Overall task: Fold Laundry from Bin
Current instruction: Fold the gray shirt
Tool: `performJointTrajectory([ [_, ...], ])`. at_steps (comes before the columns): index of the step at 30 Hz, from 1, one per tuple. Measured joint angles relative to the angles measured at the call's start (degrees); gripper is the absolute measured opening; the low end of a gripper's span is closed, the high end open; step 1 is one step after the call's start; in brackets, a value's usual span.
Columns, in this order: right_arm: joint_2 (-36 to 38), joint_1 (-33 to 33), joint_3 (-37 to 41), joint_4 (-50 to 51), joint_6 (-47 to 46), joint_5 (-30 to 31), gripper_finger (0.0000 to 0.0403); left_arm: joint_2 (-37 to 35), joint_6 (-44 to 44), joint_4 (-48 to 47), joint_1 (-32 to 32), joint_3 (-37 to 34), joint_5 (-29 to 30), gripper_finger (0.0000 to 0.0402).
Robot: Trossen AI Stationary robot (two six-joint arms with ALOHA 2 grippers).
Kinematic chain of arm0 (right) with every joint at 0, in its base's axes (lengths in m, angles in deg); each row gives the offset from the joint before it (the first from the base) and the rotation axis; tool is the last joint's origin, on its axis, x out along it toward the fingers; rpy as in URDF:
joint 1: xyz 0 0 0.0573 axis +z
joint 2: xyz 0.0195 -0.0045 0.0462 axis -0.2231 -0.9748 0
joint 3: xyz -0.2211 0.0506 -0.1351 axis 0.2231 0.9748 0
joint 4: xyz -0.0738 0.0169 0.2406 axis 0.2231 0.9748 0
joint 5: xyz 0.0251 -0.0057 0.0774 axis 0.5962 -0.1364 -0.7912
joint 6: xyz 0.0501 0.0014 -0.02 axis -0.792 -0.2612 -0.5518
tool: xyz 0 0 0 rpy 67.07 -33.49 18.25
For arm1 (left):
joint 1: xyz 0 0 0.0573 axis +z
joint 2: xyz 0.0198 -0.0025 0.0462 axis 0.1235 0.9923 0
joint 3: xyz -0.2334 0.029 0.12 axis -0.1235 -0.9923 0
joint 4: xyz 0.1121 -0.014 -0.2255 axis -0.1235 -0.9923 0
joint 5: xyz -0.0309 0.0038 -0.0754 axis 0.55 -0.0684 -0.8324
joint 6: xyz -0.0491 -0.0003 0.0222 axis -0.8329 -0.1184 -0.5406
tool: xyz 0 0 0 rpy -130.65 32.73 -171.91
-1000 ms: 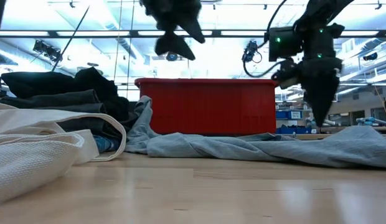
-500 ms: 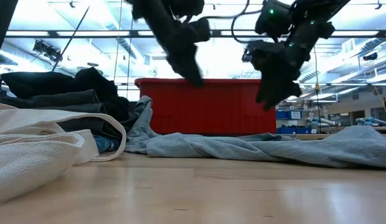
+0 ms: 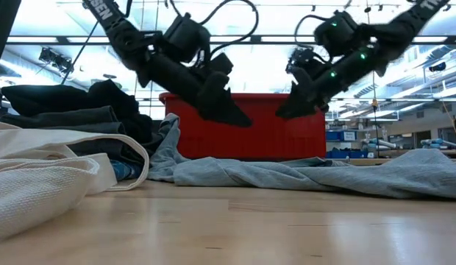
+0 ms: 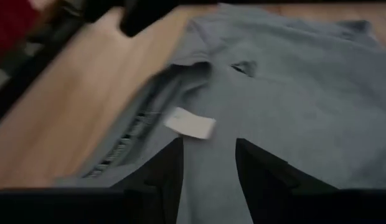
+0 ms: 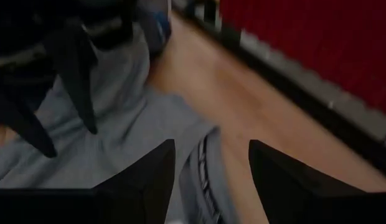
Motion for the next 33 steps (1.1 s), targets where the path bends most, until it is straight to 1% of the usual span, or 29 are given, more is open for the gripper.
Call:
performJointTrajectory([
  [2, 0.0, -0.5, 3.6, -8.5, 1.6, 0.5, 0.0212, 0.0, -0.6, 3.7, 0.1, -1.5, 1.7, 0.0149],
  [4, 0.0, -0.7, 6.4, -14.9, 2.0, 0.5, 0.0212, 0.0, -1.4, 7.1, 0.1, -2.8, 2.1, 0.0149],
  [6, 0.0, -0.5, 8.5, -18.2, 0.9, 0.1, 0.0212, 0.0, -2.8, 10.1, -0.3, -3.4, 2.1, 0.0149],
  [8, 0.0, 1.3, 9.4, -18.5, -1.8, -1.1, 0.0212, 0.0, -5.1, 12.6, -1.0, -3.4, 2.0, 0.0149],
  [12, 0.0, 8.0, 10.5, -15.3, -8.9, -1.7, 0.0212, 0.0, -14.4, 16.6, -4.3, -3.4, 1.2, 0.0149],
  [16, 0.0, 17.7, 12.1, -14.5, -22.7, -1.9, 0.0212, 0.0, -24.6, 21.6, -8.1, -3.4, 0.9, 0.0149],
  [18, 0.0, 22.6, 12.2, -15.2, -26.4, -0.7, 0.0212, -0.3, -28.9, 23.0, -10.3, -3.4, 0.9, 0.0149],
  [21, 0.0, 29.0, 10.9, -15.5, -29.3, 3.8, 0.0211, -0.5, -29.3, 24.9, -13.9, -3.3, 0.9, 0.0149],
  [23, 0.0, 33.4, 9.6, -13.6, -30.5, 7.9, 0.0211, -0.5, -28.0, 24.9, -16.4, -3.3, 3.5, 0.0149],
  [24, 0.0, 35.5, 9.0, -12.3, -31.3, 10.4, 0.0211, -0.5, -27.4, 24.9, -17.6, -3.4, 6.5, 0.0149],
  [27, 0.0, 41.1, 7.3, -8.1, -33.7, 18.3, 0.021, -0.5, -25.1, 22.8, -20.7, -3.3, 18.2, 0.0149],
  [28, 0.0, 42.5, 6.8, -6.3, -34.5, 20.6, 0.021, -0.5, -24.3, 21.7, -21.6, -3.3, 20.9, 0.0149],
  [29, 0.0, 43.8, 6.2, -4.3, -35.3, 22.4, 0.021, -0.5, -23.3, 20.7, -22.3, -3.4, 22.3, 0.0149],
  [31, 0.0, 45.3, 5.4, -0.7, -35.6, 24.6, 0.021, -0.5, -21.4, 18.2, -23.5, -3.3, 22.4, 0.0149],
  [33, 0.0, 45.6, 5.1, 0.9, -34.8, 26.4, 0.021, -0.4, -19.7, 13.4, -24.3, -3.3, 22.4, 0.0149],
])
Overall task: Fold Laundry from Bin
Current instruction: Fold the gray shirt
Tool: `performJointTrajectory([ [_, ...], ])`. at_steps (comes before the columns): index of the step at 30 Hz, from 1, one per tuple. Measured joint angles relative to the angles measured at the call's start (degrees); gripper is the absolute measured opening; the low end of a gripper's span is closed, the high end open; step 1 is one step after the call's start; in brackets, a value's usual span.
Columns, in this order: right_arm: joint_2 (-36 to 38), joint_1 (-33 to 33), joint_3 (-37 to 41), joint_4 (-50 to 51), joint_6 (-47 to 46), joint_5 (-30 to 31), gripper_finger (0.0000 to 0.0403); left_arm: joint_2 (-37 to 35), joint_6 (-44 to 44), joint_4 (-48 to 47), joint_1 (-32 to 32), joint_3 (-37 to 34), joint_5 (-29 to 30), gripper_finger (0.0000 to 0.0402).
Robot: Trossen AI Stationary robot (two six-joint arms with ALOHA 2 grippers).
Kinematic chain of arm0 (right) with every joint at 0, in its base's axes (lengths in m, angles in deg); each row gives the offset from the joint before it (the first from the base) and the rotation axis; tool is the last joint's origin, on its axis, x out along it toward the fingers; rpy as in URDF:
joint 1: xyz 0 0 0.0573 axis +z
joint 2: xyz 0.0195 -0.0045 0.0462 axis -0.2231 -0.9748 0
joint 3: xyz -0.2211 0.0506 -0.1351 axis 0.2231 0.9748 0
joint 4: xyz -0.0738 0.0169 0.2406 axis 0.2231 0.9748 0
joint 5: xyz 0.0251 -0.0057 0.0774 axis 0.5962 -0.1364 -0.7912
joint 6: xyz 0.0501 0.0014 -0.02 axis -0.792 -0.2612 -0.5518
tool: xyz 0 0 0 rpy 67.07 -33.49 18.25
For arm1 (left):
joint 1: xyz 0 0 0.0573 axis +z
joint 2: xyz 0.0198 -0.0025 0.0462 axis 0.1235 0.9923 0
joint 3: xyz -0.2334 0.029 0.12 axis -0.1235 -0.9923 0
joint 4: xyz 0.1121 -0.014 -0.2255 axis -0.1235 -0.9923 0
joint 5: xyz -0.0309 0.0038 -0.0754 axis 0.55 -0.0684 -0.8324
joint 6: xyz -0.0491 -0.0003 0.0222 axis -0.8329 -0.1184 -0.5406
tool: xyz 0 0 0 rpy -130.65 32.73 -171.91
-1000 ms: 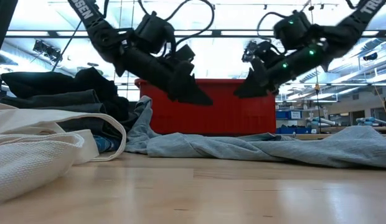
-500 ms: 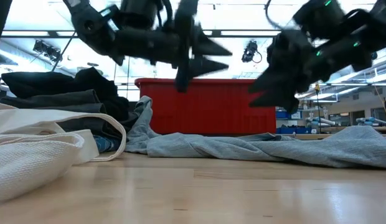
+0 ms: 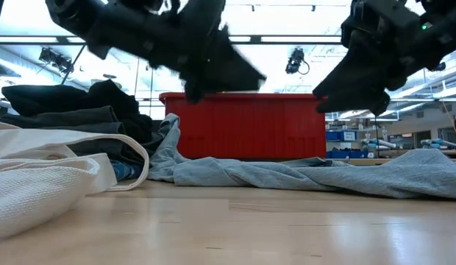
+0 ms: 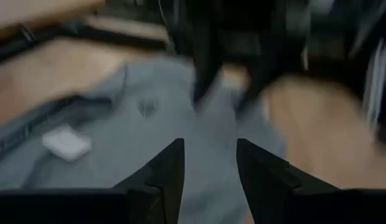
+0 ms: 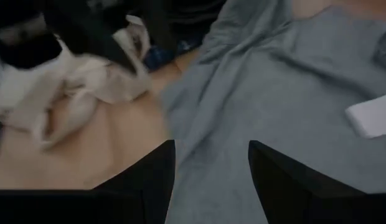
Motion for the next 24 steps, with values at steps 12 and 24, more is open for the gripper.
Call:
performJointTrajectory([
  [12, 0.0, -3.9, -2.7, -1.3, 22.5, 2.2, 0.0216, 0.1, 2.6, -9.5, 1.3, 0.0, 0.0, 0.0149],
  [24, -0.1, 0.3, -15.7, 38.0, 1.1, 1.1, 0.0217, -0.1, 9.2, -31.3, 0.4, 12.8, -5.2, 0.0149],
])
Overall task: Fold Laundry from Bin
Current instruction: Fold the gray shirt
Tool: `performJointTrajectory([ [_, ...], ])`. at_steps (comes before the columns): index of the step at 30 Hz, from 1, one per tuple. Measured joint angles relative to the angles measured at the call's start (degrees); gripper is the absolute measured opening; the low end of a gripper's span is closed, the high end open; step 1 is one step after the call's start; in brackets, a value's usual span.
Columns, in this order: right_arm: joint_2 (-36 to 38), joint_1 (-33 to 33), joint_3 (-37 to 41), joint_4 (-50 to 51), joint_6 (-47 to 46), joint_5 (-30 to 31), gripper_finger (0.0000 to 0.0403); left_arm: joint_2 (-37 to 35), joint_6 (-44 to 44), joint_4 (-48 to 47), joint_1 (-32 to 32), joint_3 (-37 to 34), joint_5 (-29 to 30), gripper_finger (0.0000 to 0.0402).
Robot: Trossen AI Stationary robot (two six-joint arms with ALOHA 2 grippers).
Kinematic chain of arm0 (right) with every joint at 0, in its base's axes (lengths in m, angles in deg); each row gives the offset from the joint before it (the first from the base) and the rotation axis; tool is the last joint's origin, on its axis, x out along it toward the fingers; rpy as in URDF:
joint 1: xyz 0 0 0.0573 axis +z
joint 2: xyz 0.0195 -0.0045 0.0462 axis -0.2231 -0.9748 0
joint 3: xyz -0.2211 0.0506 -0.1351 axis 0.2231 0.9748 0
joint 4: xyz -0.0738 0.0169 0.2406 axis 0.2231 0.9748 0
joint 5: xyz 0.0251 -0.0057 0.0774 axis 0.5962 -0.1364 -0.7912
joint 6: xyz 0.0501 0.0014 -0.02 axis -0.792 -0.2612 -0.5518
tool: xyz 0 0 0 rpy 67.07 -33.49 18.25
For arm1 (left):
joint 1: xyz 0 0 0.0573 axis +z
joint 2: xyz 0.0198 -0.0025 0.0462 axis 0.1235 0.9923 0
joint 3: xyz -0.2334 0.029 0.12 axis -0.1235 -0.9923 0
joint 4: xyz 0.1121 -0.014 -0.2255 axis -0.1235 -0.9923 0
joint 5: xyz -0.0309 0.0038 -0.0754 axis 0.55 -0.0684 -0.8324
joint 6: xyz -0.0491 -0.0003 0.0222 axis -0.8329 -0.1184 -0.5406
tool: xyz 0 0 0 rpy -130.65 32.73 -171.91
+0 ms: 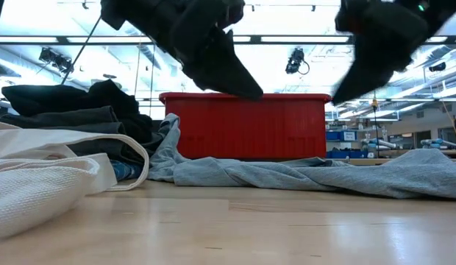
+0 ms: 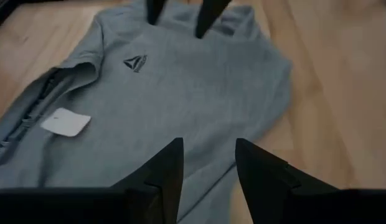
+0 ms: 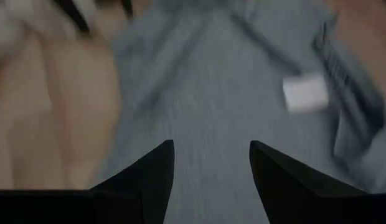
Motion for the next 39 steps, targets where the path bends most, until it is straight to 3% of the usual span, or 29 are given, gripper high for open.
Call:
performJointTrajectory([
  [4, -2.0, 0.0, 2.8, 3.4, -6.1, -2.4, 0.0217, 0.0, 6.3, -2.2, 1.5, 0.2, 2.4, 0.0149],
  [8, -5.5, -1.2, 6.3, -2.7, -8.3, -2.2, 0.0217, 2.2, 9.2, -1.1, 5.9, 0.2, 5.1, 0.0149],
  [14, -17.3, -1.3, 9.0, -20.3, -4.7, -5.0, 0.0217, 9.5, 9.4, 0.0, 10.0, 0.2, -6.8, 0.0149],
  [18, -22.5, -0.5, 6.8, -21.5, -1.3, -5.1, 0.0217, 12.5, 14.4, -1.7, 9.6, 0.3, -7.3, 0.0149],
  [20, -22.7, 0.4, 6.5, -21.2, 1.3, -6.4, 0.0217, 12.7, 19.0, -2.8, 9.3, 0.5, -9.3, 0.0149],
  [25, -17.9, 3.2, 6.9, -18.1, 5.6, -16.1, 0.0217, 11.3, 27.0, -4.4, 8.2, 0.3, -23.5, 0.0149],
  [29, -13.1, 4.6, 7.3, -15.8, 5.5, -21.7, 0.0215, 7.2, 27.4, -5.2, 7.8, 0.1, -27.3, 0.0149],
  [31, -10.2, 5.0, 7.3, -14.7, 4.4, -20.0, 0.0211, 5.3, 27.4, -4.9, 7.8, 0.2, -27.3, 0.0149],
  [35, -3.1, 5.5, 7.2, -12.6, 1.0, -8.6, 0.0204, 2.2, 27.4, -4.3, 7.8, 0.2, -26.4, 0.0149],
  [39, 1.6, 4.7, 7.1, -5.7, -1.0, 5.9, 0.0203, 1.0, 24.2, -4.8, 9.1, 0.3, -14.6, 0.0149],
])
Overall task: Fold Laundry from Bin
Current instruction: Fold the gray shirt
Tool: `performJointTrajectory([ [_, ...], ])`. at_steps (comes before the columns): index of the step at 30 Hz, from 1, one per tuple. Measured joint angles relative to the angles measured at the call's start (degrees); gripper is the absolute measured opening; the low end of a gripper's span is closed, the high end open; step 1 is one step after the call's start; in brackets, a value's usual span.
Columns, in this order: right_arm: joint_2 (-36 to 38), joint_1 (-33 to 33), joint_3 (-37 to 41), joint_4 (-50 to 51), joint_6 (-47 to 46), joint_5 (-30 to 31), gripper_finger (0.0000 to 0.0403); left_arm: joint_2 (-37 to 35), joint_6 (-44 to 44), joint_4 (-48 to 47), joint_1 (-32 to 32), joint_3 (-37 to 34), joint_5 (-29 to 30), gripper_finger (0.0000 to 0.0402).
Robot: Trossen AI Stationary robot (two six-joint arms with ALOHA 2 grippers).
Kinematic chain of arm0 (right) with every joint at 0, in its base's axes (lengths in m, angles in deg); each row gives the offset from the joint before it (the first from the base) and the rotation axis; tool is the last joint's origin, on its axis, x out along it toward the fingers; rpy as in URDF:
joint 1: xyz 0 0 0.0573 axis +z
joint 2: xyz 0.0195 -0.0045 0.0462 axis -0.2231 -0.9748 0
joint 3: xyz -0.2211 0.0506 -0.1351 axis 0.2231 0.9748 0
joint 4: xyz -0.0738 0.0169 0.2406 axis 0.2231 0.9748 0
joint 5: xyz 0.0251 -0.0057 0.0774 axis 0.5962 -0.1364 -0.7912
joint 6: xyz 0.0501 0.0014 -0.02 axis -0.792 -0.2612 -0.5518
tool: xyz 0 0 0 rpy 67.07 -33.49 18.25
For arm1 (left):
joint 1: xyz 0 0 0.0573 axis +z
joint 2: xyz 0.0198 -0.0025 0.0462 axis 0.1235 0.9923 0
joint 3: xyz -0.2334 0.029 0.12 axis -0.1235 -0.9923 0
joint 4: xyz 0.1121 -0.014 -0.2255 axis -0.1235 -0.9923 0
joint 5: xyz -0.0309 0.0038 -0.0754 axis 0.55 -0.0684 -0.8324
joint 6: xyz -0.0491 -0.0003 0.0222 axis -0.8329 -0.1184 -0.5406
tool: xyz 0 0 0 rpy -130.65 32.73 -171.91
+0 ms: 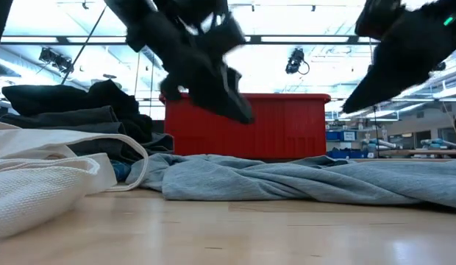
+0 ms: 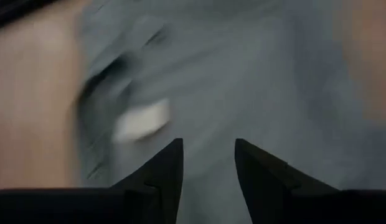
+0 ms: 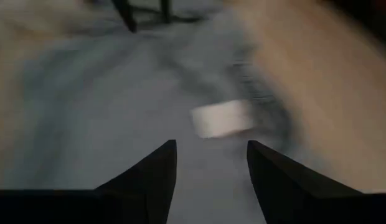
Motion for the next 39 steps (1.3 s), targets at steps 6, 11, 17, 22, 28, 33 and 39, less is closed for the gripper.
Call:
performJointTrajectory([
  [6, -1.1, -7.4, 0.0, 8.6, 4.0, 6.2, 0.0213, 1.2, -4.7, -1.2, 7.7, -1.6, 4.4, 0.0149],
  [11, -2.5, -12.9, 0.0, 9.9, 5.2, 0.0, 0.0242, 0.7, -10.7, 1.4, 13.1, -3.6, -2.4, 0.0149],
  [17, -2.4, -10.4, -0.1, 11.3, -2.1, -12.4, 0.026, 0.6, -11.1, 0.9, 9.1, -5.1, -15.3, 0.0149],
  [22, -2.5, -7.6, -0.1, 24.0, -11.3, -3.2, 0.0254, 0.6, -8.0, 3.3, 4.2, -5.1, -13.8, 0.0149],
  [28, -2.4, -13.3, 2.1, 26.3, -10.8, -2.8, 0.0252, 0.6, -10.7, 7.5, 1.5, -5.1, -13.3, 0.0149],
  [33, -2.8, -17.9, 5.3, 25.2, -10.1, -10.7, 0.0245, 0.6, -12.3, 2.5, -1.1, -5.1, -19.4, 0.0149],
  [39, -2.9, -17.9, 6.8, 21.6, -10.9, -16.1, 0.0239, 2.7, -11.0, -4.3, -3.5, -5.1, -14.7, 0.0149],
])
